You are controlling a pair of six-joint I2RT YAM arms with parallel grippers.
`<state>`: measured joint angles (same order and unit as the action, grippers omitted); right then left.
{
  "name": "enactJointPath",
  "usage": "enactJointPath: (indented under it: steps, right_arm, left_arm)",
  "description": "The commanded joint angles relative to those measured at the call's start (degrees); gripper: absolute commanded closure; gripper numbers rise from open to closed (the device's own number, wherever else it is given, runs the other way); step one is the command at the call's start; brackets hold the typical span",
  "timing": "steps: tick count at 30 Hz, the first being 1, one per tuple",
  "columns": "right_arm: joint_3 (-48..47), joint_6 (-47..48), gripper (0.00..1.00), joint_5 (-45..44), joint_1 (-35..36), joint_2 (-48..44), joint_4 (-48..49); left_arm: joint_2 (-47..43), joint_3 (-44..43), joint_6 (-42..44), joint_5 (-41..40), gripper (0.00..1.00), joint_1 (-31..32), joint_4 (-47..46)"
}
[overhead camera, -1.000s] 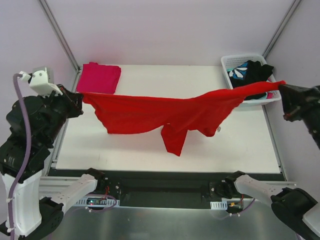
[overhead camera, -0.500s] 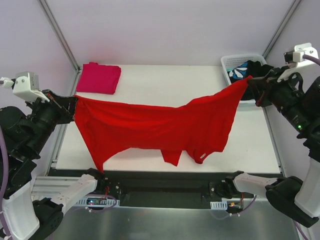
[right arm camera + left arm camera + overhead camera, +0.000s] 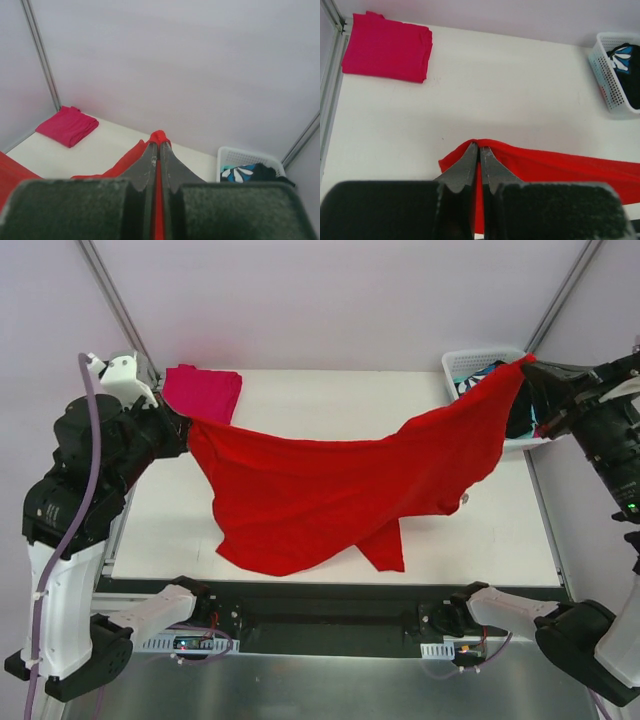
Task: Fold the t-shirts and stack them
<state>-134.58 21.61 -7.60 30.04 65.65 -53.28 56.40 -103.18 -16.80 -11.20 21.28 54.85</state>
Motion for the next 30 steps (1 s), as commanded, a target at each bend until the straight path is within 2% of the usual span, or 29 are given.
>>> enactJointPath:
  steps: [1, 5, 11, 15, 16, 19, 28, 30]
  right_arm:
    - [5.0, 5.6, 0.99, 1.1, 0.1, -0.7, 17.5]
    - [0.2, 5.1, 0.99, -0.7, 0.1, 1.8, 22.5]
    - [0.1, 5.5, 0.99, -4.4, 0.0, 2.7, 29.7]
    - [-6.1, 5.9, 0.99, -4.4, 0.1, 6.8, 26.5]
    - [-4.8, 5.8, 0.99, -4.7, 0.1, 6.6, 26.6]
    - [-0.4, 4.8, 0.99, -6.3, 0.1, 6.2, 27.6]
    - [-0.2, 3.7, 0.99, -3.2, 0.1, 5.6, 21.1]
    - [2.7, 3.4, 0.99, -3.6, 0.0, 4.1, 21.5]
  left_arm:
    - [-0.1, 0.4, 2.3, -0.7, 1.0, -0.4, -6.2]
    - [2.4, -3.5, 3.1, -0.5, 1.0, -0.4, -6.1]
    - [7.4, -10.1, 3.6, -0.8, 1.0, -0.4, -6.9]
    - [11.9, -17.2, 4.8, -0.8, 1.0, -0.3, -6.2]
    - [12.5, -18.7, 4.8, -0.7, 1.0, -0.4, -6.1]
    - [13.0, -18.4, 3.9, -0.8, 1.0, -0.4, -5.9]
    - [11.1, -15.9, 5.7, -1.6, 1.0, -0.4, -5.9]
    - [11.4, -15.9, 6.2, -1.5, 1.0, -0.4, -6.0]
